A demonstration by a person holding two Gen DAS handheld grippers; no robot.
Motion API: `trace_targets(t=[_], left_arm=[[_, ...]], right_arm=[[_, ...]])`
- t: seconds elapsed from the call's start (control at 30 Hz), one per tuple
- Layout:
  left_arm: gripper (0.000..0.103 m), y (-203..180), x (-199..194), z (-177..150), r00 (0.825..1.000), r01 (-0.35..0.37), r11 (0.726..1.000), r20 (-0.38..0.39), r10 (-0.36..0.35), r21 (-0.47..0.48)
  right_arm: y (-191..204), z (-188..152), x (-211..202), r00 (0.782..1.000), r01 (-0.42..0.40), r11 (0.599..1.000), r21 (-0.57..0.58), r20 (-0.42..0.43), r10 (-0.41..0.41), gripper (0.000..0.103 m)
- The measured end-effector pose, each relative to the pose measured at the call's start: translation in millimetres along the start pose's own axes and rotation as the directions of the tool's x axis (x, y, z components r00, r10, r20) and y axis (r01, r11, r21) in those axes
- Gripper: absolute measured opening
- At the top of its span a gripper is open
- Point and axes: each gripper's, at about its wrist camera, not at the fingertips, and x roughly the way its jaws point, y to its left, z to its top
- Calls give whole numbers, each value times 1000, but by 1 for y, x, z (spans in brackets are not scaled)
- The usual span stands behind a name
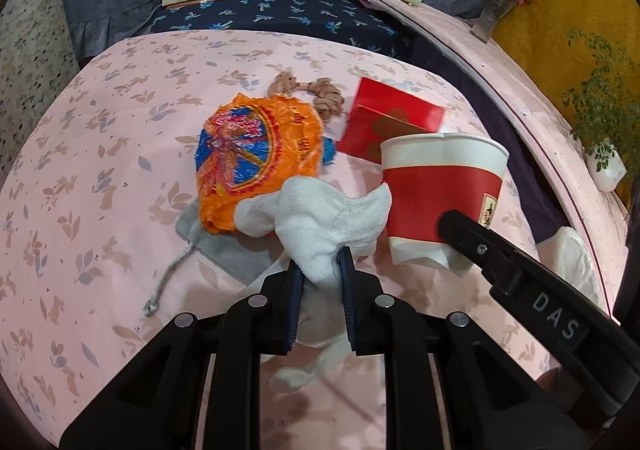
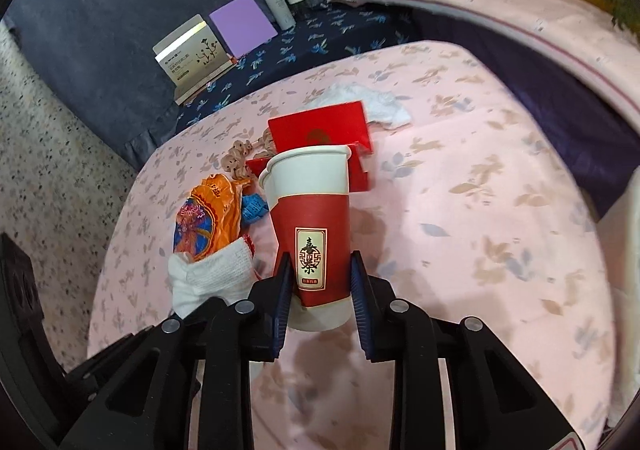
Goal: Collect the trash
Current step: 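Carry the white glove and red cup over the trash bin with both tools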
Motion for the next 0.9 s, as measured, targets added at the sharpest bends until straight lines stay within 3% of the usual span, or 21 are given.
trace_targets(t=[0.4, 0.9], left_arm=[[18, -71, -41, -22, 997, 49, 992, 47, -54, 116], [18, -159, -64, -48, 992, 92, 958, 59, -112, 273]], right_arm=[[-41, -18, -87, 986, 107, 994, 17, 125, -109, 27], [-121, -46, -161, 952, 208, 970, 125, 200, -230, 27]])
